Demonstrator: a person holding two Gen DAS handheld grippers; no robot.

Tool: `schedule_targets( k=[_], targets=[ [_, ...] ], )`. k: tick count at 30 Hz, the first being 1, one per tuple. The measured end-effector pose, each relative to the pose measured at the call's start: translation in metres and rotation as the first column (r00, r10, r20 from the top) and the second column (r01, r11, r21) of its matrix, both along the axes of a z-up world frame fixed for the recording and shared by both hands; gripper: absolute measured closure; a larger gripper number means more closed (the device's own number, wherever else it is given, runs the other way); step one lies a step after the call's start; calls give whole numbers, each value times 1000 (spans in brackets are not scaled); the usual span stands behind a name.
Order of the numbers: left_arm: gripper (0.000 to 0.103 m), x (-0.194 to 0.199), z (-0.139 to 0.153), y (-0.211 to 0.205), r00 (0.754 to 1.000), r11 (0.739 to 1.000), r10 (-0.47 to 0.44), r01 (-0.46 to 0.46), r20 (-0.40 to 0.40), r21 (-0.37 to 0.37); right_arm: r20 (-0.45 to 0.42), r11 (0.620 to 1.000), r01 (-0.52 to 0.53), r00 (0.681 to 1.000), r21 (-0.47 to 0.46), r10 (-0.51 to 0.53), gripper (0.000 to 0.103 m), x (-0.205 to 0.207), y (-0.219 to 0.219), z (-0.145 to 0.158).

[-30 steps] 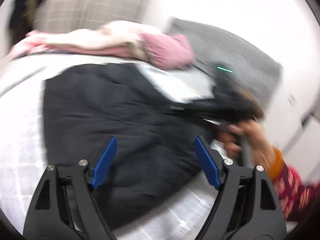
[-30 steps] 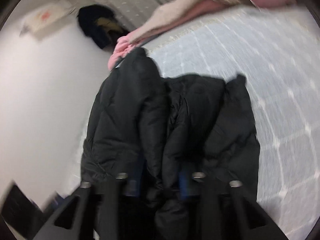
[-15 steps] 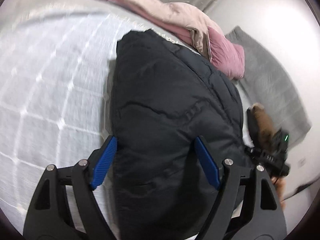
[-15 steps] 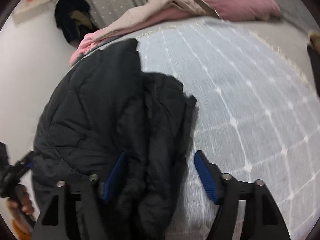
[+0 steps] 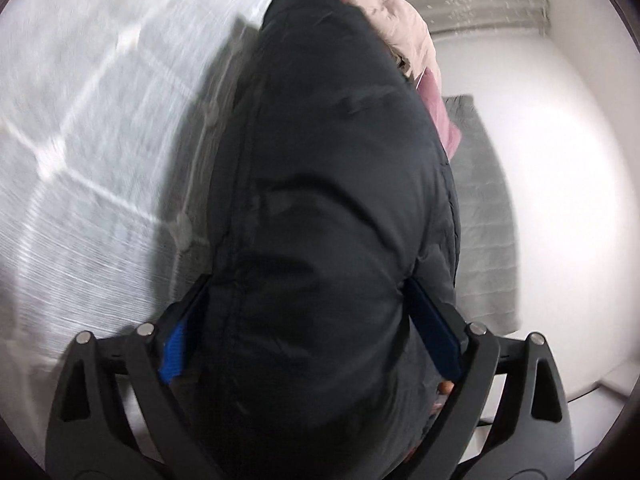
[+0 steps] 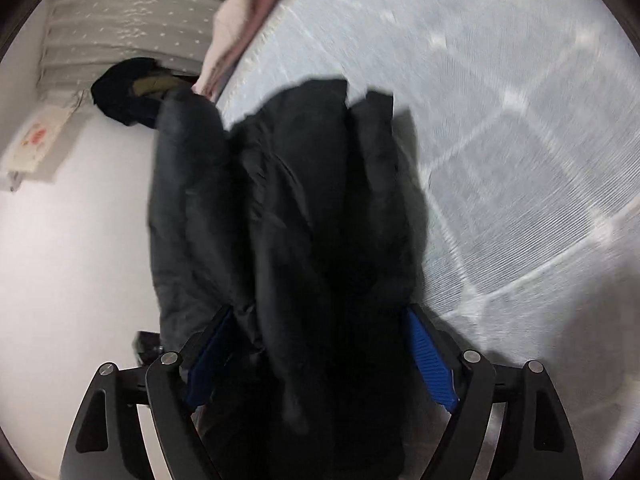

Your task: Fold large clothes

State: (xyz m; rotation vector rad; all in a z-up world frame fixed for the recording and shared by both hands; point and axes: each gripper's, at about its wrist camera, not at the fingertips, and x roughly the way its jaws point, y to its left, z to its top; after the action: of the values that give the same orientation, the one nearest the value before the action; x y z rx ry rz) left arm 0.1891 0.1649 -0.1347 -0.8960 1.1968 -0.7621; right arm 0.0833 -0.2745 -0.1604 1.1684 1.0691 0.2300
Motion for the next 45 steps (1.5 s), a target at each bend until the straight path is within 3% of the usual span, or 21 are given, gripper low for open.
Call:
schedule_targets(
  k=[3, 5, 7, 10, 14, 18, 22, 25, 27, 29, 30, 31, 32, 34, 35, 37, 39, 41, 42, 45],
  targets=[
    [17, -11, 4, 6, 1000, 1000, 1, -1, 1, -22, 14, 998, 21, 1000, 54, -22, 21, 2, 4, -6],
    [36, -19, 11, 10, 999, 1000, 21, -21, 27, -15, 49, 996, 17, 999, 87, -21, 40, 5, 8, -3],
    [47, -26, 24, 17, 997, 999, 44, -43, 70, -9, 88, 998, 12, 996, 56, -16, 58, 9, 17, 7],
    [52, -40, 46, 39, 985, 995, 93, -96, 144, 14, 153, 999, -15, 988, -34, 20, 73, 12, 38, 29],
    [55, -59, 74, 83, 958, 987, 141, -156, 251, 38, 249, 990, -93, 961, -102, 116, 77, 24, 79, 55],
    [57, -71, 90, 138, 909, 969, 192, -236, 370, 76, 333, 974, -176, 918, -144, 215, 78, 52, 138, 77],
    [57, -83, 98, 208, 843, 925, 317, -377, 435, 56, 428, 952, -270, 850, -146, 307, 78, 84, 214, 99],
    [57, -104, 102, 271, 772, 867, 430, -499, 468, 25, 478, 928, -343, 796, -148, 371, 78, 116, 278, 108],
    [55, -114, 98, 294, 737, 829, 468, -557, 487, 46, 493, 912, -389, 772, -130, 400, 78, 136, 318, 104],
    [40, -122, 85, 318, 717, 762, 510, -633, 475, 136, 467, 895, -424, 769, -138, 436, 73, 153, 351, 94],
    [34, -120, 79, 321, 720, 735, 524, -652, 456, 185, 425, 885, -434, 779, -168, 462, 69, 163, 367, 85],
    [28, -116, 60, 330, 741, 689, 543, -662, 396, 295, 363, 871, -440, 792, -216, 491, 65, 171, 381, 74],
    [25, -114, 44, 335, 758, 672, 553, -651, 346, 353, 294, 853, -446, 805, -273, 515, 62, 179, 392, 63],
    [21, -115, 27, 339, 762, 685, 569, -648, 311, 334, 205, 823, -453, 819, -342, 536, 39, 185, 404, 38],
    [22, -118, 27, 339, 764, 694, 569, -644, 302, 322, 206, 831, -444, 826, -336, 524, 39, 185, 402, 33],
    [22, -127, 39, 333, 752, 660, 559, -658, 349, 362, 210, 860, -418, 850, -292, 484, 38, 177, 388, 32],
    [22, -146, 57, 323, 722, 583, 531, -691, 442, 428, 218, 867, -398, 856, -301, 469, 38, 161, 373, 41],
    [18, -157, 68, 314, 703, 516, 523, -711, 482, 477, 232, 854, -368, 853, -367, 467, 38, 156, 359, 61],
    [16, -162, 73, 303, 701, 489, 520, -713, 488, 503, 243, 843, -353, 847, -406, 472, 38, 146, 352, 73],
    [10, -175, 81, 292, 724, 425, 498, -683, 477, 594, 253, 784, -307, 829, -539, 499, 31, 107, 353, 112]
  ],
)
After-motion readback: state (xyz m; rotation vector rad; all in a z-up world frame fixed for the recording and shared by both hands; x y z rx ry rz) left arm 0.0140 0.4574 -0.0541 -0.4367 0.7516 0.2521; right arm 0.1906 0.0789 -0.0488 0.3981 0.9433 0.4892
